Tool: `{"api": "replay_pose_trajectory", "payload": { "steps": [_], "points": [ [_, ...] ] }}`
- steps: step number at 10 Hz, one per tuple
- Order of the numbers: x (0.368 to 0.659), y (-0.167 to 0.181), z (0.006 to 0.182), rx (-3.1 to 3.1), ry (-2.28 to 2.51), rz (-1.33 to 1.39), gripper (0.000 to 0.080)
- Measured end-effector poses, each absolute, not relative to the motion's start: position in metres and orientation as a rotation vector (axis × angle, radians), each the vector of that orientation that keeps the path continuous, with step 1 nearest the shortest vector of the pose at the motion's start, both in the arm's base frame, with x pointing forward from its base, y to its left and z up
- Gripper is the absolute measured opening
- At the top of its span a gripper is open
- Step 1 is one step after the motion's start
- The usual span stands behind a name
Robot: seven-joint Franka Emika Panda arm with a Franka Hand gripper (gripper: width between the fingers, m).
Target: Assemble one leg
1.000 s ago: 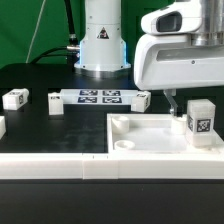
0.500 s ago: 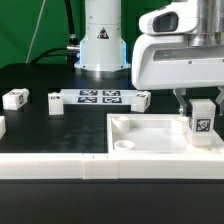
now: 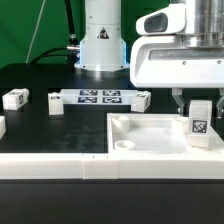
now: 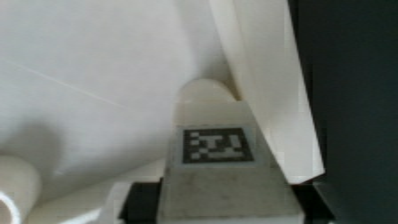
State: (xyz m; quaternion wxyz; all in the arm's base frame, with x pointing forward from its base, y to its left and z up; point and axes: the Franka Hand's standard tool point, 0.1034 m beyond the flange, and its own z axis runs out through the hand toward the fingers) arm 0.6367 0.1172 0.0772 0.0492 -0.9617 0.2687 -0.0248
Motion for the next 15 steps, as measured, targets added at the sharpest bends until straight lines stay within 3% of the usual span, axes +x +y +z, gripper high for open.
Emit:
{"api": "replay_pose_trajectory", "payload": {
  "steps": [6,9,10,11,12,15],
  "points": [
    [0.6340,0.1266,0.0752,-2.398,1.860,-0.020,0.0294],
    [0.6343,0.1258,0.0755,-2.330,1.918,0.012,0.0294],
    [0.6344,0.1254,0.0756,-2.380,1.855,0.007,0.0351],
    [0.6350,0.1252,0.0762,-2.434,1.782,0.000,0.0552],
    [0.6342,0.1255,0.0761,-2.511,1.678,0.001,0.0619],
    [0.6343,0.1228,0.0750,-2.811,1.119,-0.035,0.0648]
  ]
}}
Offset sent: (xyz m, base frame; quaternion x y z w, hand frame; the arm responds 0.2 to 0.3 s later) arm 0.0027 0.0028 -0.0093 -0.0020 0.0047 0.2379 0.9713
